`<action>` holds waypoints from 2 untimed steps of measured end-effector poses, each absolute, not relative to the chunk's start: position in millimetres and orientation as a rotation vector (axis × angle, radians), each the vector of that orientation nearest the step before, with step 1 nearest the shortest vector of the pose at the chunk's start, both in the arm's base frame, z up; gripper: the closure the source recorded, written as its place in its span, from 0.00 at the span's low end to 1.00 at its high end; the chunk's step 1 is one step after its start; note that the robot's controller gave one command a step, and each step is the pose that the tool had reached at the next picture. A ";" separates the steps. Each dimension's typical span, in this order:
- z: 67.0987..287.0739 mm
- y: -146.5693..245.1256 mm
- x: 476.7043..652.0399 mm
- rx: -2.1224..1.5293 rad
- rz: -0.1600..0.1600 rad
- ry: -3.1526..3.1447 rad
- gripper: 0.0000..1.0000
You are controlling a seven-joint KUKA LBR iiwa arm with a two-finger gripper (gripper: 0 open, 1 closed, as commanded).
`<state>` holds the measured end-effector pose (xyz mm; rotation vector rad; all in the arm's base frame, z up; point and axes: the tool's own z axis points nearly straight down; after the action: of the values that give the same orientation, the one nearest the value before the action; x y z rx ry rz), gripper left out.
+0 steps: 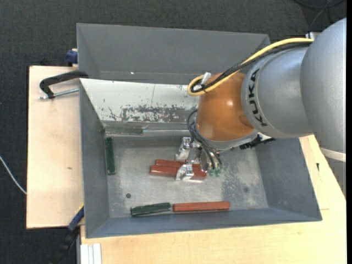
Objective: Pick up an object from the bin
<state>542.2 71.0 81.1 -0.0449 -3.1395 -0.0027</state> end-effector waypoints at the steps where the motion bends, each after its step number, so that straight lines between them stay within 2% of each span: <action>1: 98.7 70.9 541.0 -0.045 -0.002 -3.138 1.00; 2: 114.1 71.2 543.2 -0.045 -0.003 -3.146 1.00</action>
Offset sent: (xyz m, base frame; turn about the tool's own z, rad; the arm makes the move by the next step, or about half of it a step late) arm -0.0002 0.0002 0.0116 0.0000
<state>543.2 71.2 114.1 -0.0452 -3.1456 -0.0034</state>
